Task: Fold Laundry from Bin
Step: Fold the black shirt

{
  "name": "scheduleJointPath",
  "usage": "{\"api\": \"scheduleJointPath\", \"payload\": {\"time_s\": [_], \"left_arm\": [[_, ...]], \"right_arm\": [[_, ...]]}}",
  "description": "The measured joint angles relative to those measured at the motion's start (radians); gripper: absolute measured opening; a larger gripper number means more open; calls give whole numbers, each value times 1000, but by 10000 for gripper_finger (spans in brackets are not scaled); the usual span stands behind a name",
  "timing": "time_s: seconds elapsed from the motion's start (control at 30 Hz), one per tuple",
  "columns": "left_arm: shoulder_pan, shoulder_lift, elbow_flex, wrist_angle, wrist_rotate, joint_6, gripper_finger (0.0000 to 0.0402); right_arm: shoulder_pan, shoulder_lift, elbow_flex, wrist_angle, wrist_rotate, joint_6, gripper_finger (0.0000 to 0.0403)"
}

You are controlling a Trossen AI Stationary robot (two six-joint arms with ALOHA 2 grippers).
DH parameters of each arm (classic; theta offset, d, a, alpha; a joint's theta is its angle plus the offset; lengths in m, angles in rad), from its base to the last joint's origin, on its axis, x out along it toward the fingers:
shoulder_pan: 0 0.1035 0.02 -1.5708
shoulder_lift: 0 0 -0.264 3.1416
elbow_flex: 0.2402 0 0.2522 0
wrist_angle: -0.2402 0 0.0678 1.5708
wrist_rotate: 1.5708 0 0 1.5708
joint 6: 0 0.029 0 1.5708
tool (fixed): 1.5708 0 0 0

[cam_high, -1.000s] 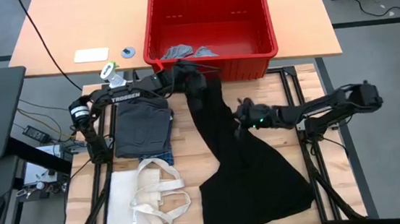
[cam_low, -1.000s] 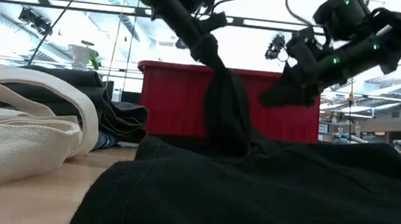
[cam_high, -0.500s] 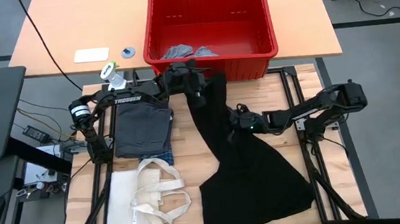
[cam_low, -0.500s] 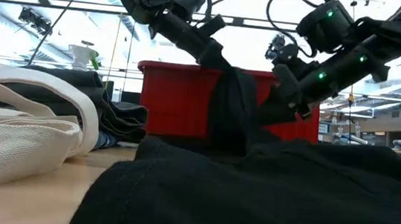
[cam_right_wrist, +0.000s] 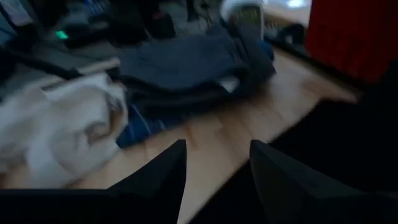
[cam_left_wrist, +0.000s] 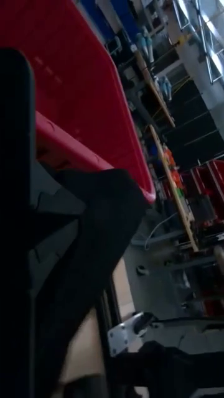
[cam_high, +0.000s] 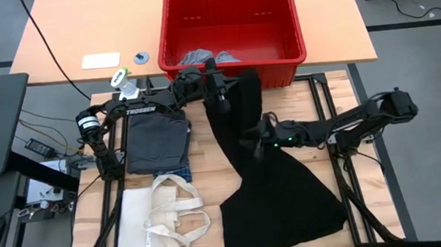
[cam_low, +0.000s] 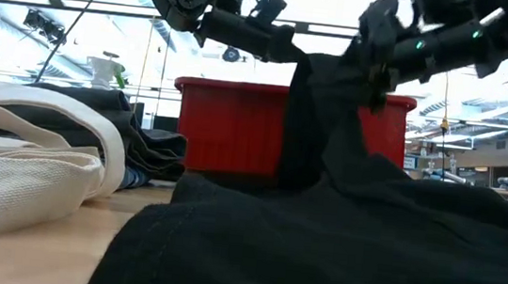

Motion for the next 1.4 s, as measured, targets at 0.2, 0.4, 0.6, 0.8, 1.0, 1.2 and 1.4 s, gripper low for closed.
{"api": "scheduleJointPath", "payload": {"time_s": [0.2, 0.4, 0.6, 0.8, 1.0, 1.2, 1.4], "left_arm": [[0, 0, 1, 0, 0, -42, 16], [-3, 0, 1, -15, 0, -53, 16], [-3, 0, 1, -48, -1, -54, 16], [0, 0, 1, -94, -1, -42, 16], [0, 0, 1, -122, -1, -36, 16], [0, 0, 1, -213, -1, -35, 16], [-1, 0, 2, -289, 6, -35, 16]], "right_arm": [[1, 135, 48, -2, 44, 53, 185], [1, 207, 101, -142, 231, 140, 185], [-2, 211, 123, -326, 443, 288, 185], [-1, 184, 123, -252, 204, 187, 185], [31, 62, 125, -222, 280, 61, 185], [43, -31, 125, -232, 556, -118, 185], [4, -14, 125, -248, 508, -141, 185]]}}
